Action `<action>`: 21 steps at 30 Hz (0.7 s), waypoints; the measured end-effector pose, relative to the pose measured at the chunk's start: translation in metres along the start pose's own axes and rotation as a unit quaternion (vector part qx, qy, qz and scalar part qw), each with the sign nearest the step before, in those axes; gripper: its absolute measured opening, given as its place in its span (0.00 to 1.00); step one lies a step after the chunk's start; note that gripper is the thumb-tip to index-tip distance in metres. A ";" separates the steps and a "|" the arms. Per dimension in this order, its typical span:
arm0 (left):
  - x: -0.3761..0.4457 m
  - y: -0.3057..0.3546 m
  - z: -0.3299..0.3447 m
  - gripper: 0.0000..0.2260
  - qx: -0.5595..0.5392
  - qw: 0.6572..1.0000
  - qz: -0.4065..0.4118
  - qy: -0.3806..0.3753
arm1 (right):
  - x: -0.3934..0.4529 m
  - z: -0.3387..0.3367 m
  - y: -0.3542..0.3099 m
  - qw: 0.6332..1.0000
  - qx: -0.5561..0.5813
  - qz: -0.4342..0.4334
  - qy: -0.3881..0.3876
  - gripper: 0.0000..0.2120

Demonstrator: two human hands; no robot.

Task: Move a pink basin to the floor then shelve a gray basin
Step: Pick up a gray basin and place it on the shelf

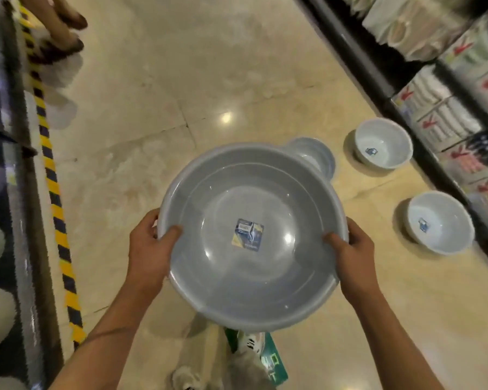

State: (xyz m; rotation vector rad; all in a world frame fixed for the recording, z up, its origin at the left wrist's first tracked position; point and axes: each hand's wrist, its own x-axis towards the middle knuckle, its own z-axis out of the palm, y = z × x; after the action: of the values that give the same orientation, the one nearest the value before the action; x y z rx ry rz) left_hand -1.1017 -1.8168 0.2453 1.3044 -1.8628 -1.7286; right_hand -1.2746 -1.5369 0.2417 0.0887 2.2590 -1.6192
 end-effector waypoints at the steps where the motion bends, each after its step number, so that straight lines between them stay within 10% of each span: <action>1: 0.003 0.017 0.016 0.15 -0.003 1.000 0.005 -0.014 | 0.003 -0.016 -0.007 1.000 0.007 -0.002 0.009 0.17; 21: 0.215 0.100 0.292 0.13 0.193 0.948 0.066 -0.243 | 0.187 -0.092 0.022 0.971 0.029 0.119 0.205 0.17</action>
State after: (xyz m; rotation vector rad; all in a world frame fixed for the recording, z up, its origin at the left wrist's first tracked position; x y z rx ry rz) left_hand -1.4738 -1.8032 0.1877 0.8813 -2.6053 -1.7900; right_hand -1.4664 -1.4731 0.1869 0.7436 2.3734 -1.6522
